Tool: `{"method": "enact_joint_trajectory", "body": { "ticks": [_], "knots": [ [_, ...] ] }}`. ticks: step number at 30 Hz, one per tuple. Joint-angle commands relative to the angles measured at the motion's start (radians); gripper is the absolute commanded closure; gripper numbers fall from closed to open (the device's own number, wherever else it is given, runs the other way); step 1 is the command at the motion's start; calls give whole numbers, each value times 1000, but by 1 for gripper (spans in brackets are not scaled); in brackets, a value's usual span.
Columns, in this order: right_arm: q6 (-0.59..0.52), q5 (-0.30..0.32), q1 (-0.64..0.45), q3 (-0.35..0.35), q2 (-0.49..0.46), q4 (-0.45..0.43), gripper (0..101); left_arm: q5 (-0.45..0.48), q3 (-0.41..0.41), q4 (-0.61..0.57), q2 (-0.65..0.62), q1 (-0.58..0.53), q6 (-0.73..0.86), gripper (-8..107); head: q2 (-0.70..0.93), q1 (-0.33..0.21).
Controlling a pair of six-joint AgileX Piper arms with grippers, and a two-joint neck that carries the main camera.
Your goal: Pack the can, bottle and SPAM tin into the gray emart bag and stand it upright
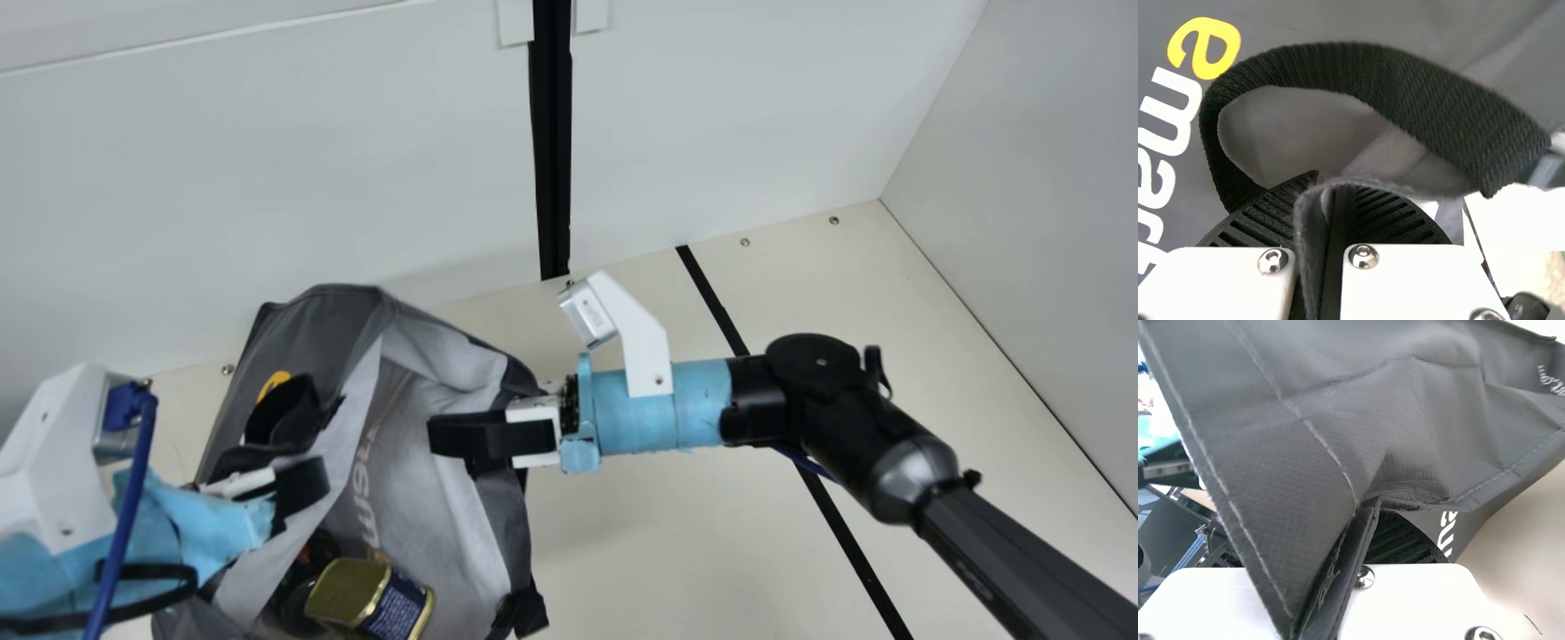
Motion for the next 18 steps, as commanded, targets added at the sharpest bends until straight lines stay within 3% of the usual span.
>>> {"method": "enact_joint_trajectory", "body": {
  "ticks": [1,9,18],
  "knots": [
    [21,-4,-16,6,-45,-5,101,34,-8,7,-13,1,1,107,-1,-23],
    [110,-4,-72,21,-185,-18,101,134,-41,11,-79,15,14,107,-1,-23],
    [238,-4,-116,-15,-322,-61,101,205,-62,0,-135,17,25,107,-1,-23]
  ]
}}
